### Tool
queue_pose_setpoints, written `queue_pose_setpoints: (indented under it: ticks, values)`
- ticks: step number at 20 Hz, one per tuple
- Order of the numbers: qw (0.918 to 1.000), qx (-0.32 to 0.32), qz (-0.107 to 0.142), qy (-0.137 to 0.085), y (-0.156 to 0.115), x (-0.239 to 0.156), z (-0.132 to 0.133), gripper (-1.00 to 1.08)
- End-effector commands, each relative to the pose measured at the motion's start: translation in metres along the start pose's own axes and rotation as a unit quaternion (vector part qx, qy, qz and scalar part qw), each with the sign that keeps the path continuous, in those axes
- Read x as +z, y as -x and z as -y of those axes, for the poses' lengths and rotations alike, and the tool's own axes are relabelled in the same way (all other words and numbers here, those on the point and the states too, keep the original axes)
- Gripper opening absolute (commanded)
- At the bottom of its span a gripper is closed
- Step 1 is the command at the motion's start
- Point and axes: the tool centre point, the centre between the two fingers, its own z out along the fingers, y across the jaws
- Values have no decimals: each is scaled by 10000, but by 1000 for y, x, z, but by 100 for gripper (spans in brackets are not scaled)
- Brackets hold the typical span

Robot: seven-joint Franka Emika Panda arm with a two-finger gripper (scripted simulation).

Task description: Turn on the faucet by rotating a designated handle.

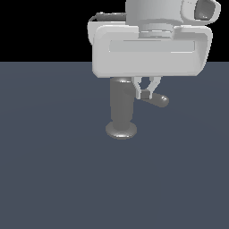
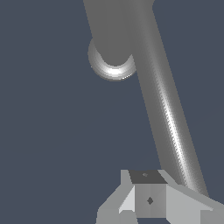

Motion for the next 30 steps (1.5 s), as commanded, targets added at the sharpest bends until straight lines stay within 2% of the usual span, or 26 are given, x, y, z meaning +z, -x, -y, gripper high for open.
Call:
queue_pose_setpoints:
  ticks: [1, 21, 22, 23, 30]
  values:
    - [10000, 10, 93, -6, 0, 10, -14, -100]
    - [10000, 10, 93, -6, -15, 11, -101, -100]
    - [10000, 10, 93, -6, -15, 11, -101, -100]
    - [9998, -195, -54, 42, -30, -2, -83, -100]
    - [9998, -168, -34, 36, -47, 0, -98, -100]
